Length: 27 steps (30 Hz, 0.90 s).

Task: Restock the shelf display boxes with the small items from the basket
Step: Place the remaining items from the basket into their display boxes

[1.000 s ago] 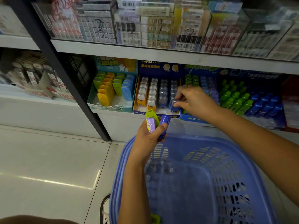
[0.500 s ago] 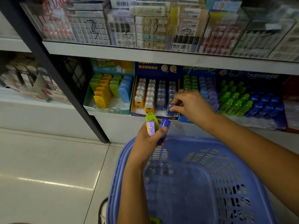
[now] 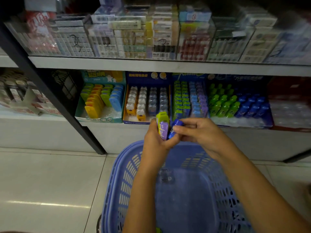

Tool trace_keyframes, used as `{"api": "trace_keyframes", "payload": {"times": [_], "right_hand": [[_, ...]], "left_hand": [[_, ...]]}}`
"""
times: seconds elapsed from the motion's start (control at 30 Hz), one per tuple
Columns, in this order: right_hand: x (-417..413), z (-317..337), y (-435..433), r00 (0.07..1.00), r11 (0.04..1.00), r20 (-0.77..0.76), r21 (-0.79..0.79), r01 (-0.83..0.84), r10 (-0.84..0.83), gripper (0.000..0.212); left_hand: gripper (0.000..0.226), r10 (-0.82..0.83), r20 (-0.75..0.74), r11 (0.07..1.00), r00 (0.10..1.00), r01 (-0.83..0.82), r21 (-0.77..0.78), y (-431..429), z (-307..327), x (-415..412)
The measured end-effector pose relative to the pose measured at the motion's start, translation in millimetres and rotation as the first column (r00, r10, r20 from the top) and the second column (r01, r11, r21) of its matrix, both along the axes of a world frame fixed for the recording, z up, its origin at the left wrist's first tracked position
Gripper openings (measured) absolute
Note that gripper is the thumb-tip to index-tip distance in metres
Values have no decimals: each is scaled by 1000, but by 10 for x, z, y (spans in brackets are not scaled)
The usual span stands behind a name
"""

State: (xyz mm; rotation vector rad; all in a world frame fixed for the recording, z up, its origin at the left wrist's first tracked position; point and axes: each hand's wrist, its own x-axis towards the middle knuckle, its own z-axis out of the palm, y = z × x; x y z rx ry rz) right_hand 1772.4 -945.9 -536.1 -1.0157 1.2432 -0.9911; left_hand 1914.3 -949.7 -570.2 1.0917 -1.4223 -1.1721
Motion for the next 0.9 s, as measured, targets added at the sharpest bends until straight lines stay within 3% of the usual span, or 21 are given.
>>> {"api": "trace_keyframes", "payload": {"times": [0.07, 0.13, 0.23, 0.37, 0.5, 0.6, 0.77, 0.9], "right_hand": [[-107, -29, 114, 990, 998, 135, 48, 46, -52, 31], [-210, -67, 215, 967, 991, 222, 75, 113, -127, 20], [-409, -120, 296, 902, 953, 308, 80, 292, -302, 12], [-877, -57, 310, 879, 881, 76, -22, 473, -470, 20], [-1375, -22, 339, 856, 864, -128, -134, 485, -500, 24], [-1634, 11, 389, 781, 823, -265, -244, 513, -565, 28], [-1949, 34, 387, 752, 860, -425, -331, 388, -503, 32], [-2152, 2, 296, 651, 906, -632, -334, 260, -421, 32]], "left_hand": [[34, 19, 104, 998, 994, -12, -69, 41, 15, -133], [42, -9, 148, 998, 989, 18, -61, 78, 27, -270], [34, -62, 91, 998, 994, 59, 29, 127, 45, -456], [28, -76, -41, 979, 996, 82, 185, 157, 11, -616], [26, -98, -187, 944, 977, 151, 292, 171, -11, -737], [34, -125, -263, 931, 957, 205, 303, 193, -23, -792], [40, -135, -254, 924, 958, 214, 317, 220, -32, -833], [33, -152, -233, 924, 960, 222, 311, 238, -25, -860]]}}
